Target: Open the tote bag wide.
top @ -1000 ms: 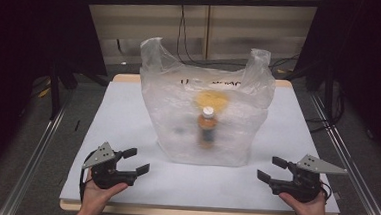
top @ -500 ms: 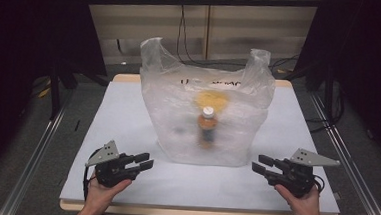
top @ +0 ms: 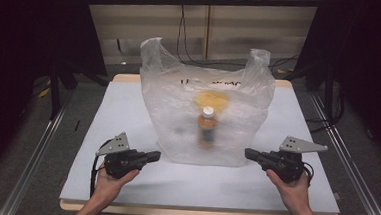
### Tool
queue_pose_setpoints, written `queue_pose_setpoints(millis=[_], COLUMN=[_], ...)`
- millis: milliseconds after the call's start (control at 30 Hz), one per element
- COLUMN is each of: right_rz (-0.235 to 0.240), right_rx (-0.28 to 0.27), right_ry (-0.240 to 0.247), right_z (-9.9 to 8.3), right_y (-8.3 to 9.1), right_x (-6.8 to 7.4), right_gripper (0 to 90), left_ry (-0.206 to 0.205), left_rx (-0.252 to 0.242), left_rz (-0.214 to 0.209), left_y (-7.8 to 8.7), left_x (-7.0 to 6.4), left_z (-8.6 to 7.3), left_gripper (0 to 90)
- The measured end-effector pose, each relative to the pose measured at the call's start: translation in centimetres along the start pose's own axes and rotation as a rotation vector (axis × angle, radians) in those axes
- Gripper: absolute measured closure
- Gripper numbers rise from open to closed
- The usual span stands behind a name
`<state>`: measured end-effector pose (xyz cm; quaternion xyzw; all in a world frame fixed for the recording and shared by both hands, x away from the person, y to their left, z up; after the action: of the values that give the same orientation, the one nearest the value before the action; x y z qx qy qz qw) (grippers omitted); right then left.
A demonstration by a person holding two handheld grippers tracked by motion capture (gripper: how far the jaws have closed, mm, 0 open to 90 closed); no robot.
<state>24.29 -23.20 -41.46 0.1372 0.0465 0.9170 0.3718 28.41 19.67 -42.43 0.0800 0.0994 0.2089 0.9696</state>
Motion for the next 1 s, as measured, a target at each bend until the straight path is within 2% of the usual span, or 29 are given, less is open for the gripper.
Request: queue_pose_setpoints(millis=[300, 533, 667, 1000], right_rz=[0.042, 0.07, 0.076, 0.089], right_rx=[-0.052, -0.072, -0.074, -0.094], right_ry=[0.015, 0.03, 0.05, 0.087], right_z=[3.0, 5.0, 6.0, 8.8], right_y=[-2.0, -3.6, -4.4, -5.6], right_x=[-0.4, -0.8, -0.7, -0.2], right_gripper=[90.0, 90.0, 90.0, 90.0], left_ry=[-0.008, -0.004, -0.007, -0.018], left_rx=[-0.037, -0.059, -0.082, -0.1], left_rz=[-0.015, 0.003, 0.002, 0.001], left_y=[-2.0, -3.7, -4.5, -5.7], left_x=[0.9, 2.0, 2.5, 3.2], left_z=[2.1, 3.7, 4.8, 6.8], left_gripper=[90.0, 90.0, 90.0, 90.0])
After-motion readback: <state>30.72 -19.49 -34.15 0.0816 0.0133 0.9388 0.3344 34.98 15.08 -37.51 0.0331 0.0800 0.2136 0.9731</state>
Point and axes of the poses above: each handheld gripper's, and its own axes: y roughly backward along the jaws, z roughly out of its top, x roughly to its left, the point moved 1 cm from there along -y, roughly forward along the jaws, and after that the axes turned 11 degrees about -x, right-handed, at the moved point
